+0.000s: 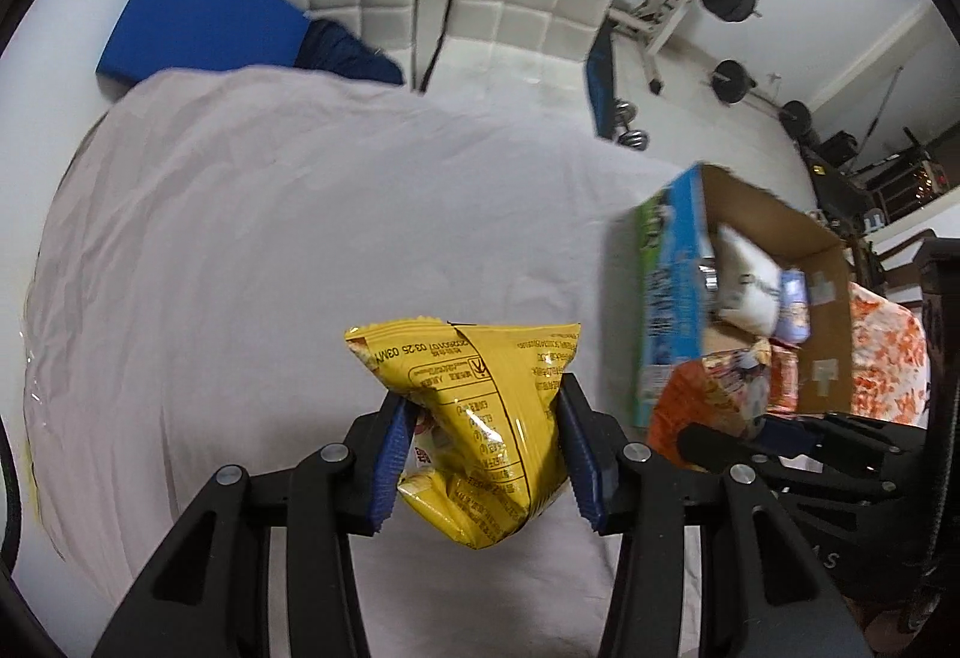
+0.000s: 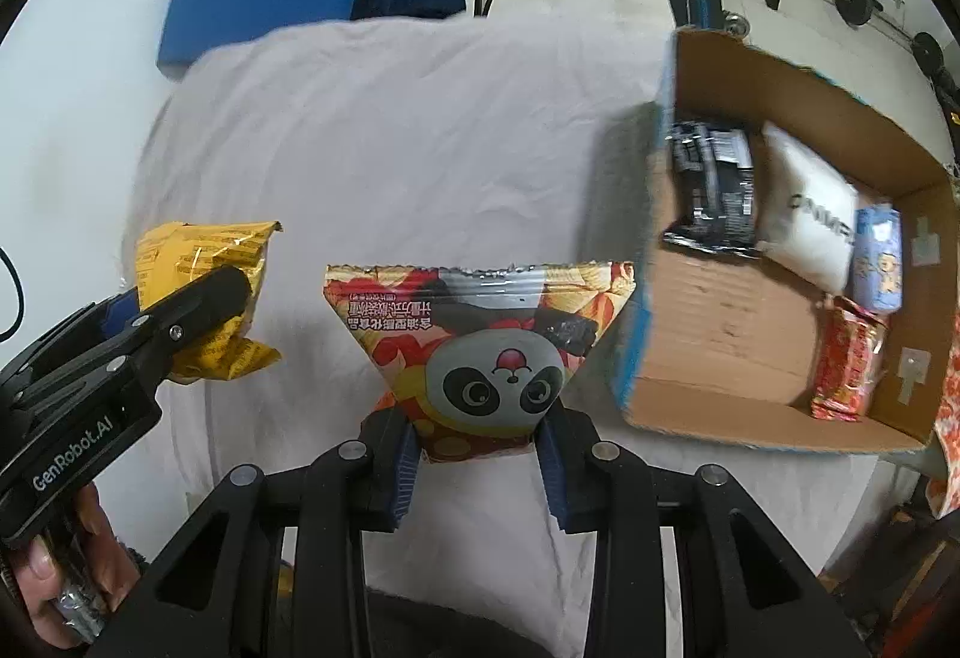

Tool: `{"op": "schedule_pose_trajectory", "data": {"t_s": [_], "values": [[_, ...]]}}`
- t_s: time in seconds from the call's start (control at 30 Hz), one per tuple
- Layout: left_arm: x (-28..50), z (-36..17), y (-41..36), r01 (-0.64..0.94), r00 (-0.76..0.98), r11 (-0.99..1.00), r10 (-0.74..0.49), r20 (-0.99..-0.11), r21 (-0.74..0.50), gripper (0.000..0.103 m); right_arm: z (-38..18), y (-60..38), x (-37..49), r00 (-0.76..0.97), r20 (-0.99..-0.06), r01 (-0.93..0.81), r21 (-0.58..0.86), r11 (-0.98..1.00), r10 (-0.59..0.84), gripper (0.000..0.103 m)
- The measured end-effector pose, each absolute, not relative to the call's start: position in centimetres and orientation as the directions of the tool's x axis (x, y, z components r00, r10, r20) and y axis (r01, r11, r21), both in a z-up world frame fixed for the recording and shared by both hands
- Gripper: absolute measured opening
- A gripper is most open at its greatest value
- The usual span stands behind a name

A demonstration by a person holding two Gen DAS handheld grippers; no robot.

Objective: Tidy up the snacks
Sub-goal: 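Carry both packs into the box and open both grippers to drop them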

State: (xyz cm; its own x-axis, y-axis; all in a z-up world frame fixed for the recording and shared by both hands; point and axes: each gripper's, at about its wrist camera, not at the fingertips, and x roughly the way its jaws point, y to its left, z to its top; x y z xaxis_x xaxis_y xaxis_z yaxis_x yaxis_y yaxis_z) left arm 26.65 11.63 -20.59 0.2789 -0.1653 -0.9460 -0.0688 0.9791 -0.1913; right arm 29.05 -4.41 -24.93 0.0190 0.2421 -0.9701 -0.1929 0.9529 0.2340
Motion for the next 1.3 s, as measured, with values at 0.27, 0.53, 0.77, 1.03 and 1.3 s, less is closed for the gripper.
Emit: {"op": "schedule_pose_trajectory", "data": {"t_s": [0.27, 0.53, 0.77, 1.03, 1.3], "values": [[25.8, -16.9, 5.4, 0.015, 0.323, 0.977, -0.207, -0.924, -0.214, 0.043, -20.2, -10.6, 26.8, 0.102, -0.964, -0.160, 0.226, 0.961, 0.244, 0.036], [24.9, -15.1, -0.9, 0.103, 0.324, 0.968, -0.252, -0.912, -0.231, 0.043, -18.1, -17.5, 24.7, 0.161, -0.958, -0.098, 0.223, 0.970, 0.236, 0.036], [24.4, -15.6, -5.6, 0.149, 0.297, 0.963, -0.262, -0.918, -0.227, 0.043, -18.2, -22.8, 23.7, 0.175, -0.956, -0.045, 0.231, 0.972, 0.235, 0.036], [25.6, -16.5, -8.4, 0.153, 0.281, 0.962, -0.261, -0.924, -0.225, 0.043, -19.3, -26.3, 25.0, 0.178, -0.957, -0.017, 0.232, 0.973, 0.231, 0.036], [28.5, -18.9, -9.7, 0.126, 0.241, 0.965, -0.255, -0.936, -0.231, 0.043, -21.6, -28.1, 27.5, 0.184, -0.965, -0.006, 0.188, 0.982, 0.185, 0.036]]}}
